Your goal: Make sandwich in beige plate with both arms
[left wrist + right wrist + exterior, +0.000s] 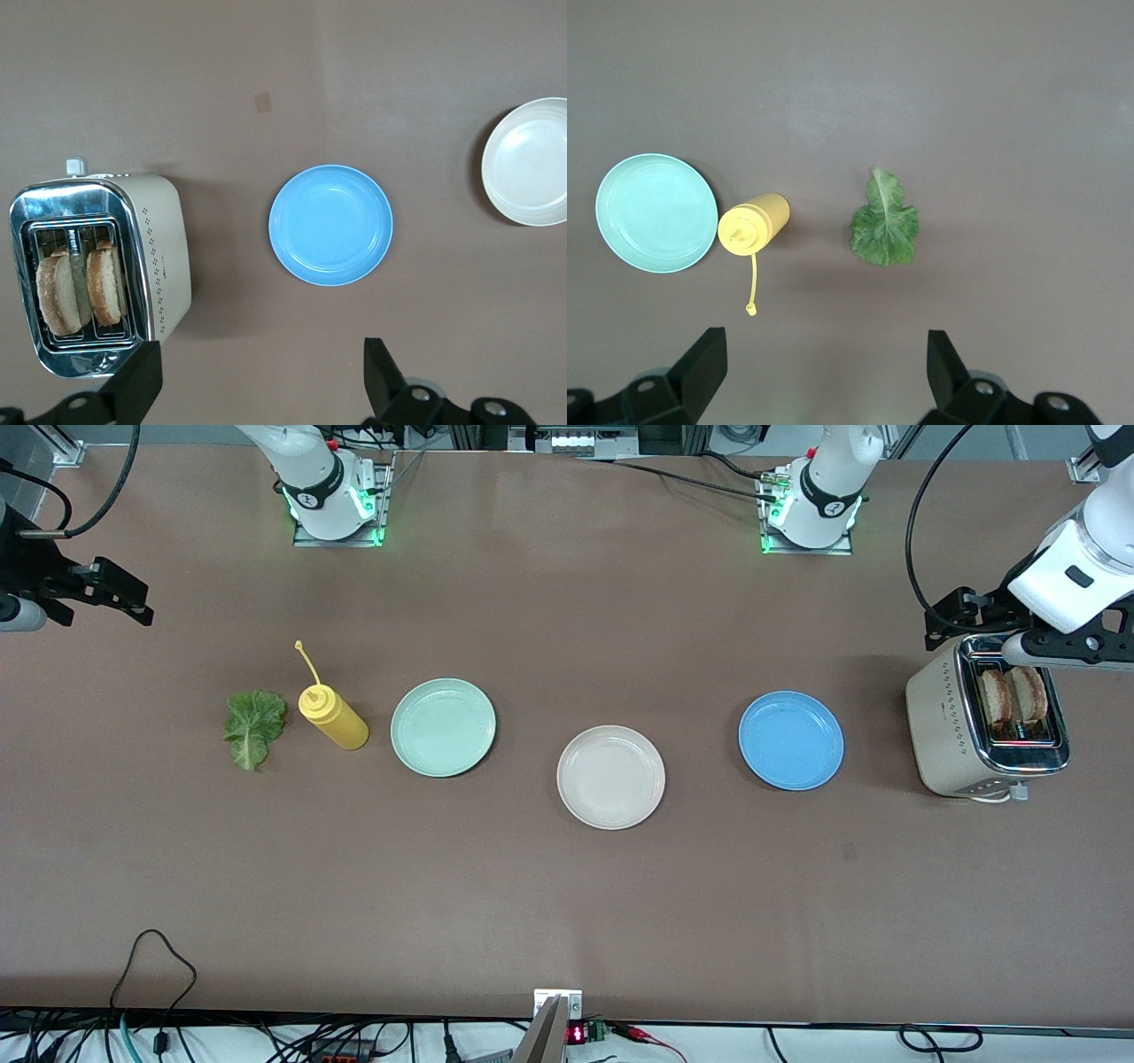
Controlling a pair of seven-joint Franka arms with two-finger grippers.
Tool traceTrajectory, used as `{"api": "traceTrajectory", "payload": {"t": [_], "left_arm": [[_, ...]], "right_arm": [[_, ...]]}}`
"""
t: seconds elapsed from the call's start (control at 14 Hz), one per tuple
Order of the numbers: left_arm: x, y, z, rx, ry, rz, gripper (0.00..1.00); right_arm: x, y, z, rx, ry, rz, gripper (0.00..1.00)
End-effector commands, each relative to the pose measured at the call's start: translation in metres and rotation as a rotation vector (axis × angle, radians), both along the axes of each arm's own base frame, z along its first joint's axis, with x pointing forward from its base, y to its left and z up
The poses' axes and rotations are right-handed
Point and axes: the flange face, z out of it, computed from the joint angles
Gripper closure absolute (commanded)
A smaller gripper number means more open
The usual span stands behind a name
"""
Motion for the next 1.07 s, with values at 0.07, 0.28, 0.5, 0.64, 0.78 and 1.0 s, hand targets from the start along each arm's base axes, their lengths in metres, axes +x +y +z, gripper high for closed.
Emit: {"api": "traceTrajectory", "payload": {"t": [0.07,0.28,0.5,0.64,0.78,1.0], "left_arm": [[-0.003,0.000,0.006,-0.001,0.007,0.009,0.00],[-0.003,0.002,0.006,-0.001,0.009,0.012,0.00],[-0.003,0.003,0.006,-0.001,0.010,0.014,0.00],[-0.003,0.003,0.006,-0.001,0.010,0.017,0.00],[-0.003,0.003,0.006,-0.001,0.010,0.017,0.00],[-0.003,0.002,-0.006,0.004,0.060,0.023,0.00]], "right_arm": [[-0.001,0.002,0.006,0.004,0.004,0.001,0.00],[-0.001,0.002,0.005,0.004,0.006,-0.001,0.00],[-0.001,0.002,0.005,0.002,0.006,-0.001,0.00],[-0.001,0.001,0.005,0.003,0.006,-0.002,0.00],[-0.001,0.001,0.004,0.004,0.009,-0.001,0.00],[-0.001,0.001,0.004,0.004,0.009,-0.001,0.00]]}}
